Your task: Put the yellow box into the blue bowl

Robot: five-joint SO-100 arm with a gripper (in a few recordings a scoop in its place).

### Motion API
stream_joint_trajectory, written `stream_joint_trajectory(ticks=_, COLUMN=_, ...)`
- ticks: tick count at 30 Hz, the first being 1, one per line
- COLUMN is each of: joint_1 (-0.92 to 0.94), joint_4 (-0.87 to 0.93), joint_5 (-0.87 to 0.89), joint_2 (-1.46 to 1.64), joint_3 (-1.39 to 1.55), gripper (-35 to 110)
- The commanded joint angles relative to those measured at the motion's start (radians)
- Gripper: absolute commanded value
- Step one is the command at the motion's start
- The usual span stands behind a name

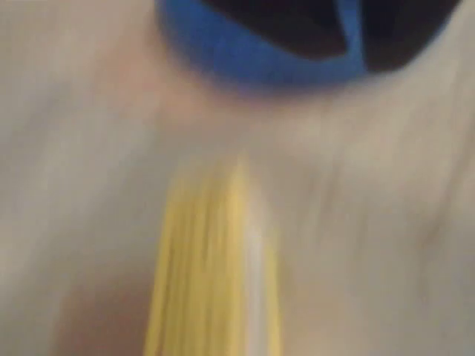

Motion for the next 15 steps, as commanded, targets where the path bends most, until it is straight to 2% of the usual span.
stream_joint_trajectory(ticks=1, joint_1=-0.064, joint_4=0.003, joint_5=0.028, joint_2=-0.003, joint_3=-0.063, gripper=0)
stream_joint_trajectory(ticks=7, joint_1=-0.153, joint_4=0.0, joint_5=0.123, joint_2=-0.008, joint_3=-0.063, gripper=3)
stream_joint_trajectory(ticks=15, joint_1=-0.164, joint_4=-0.003, joint_5=0.126, joint_2=-0.008, joint_3=-0.061, gripper=22)
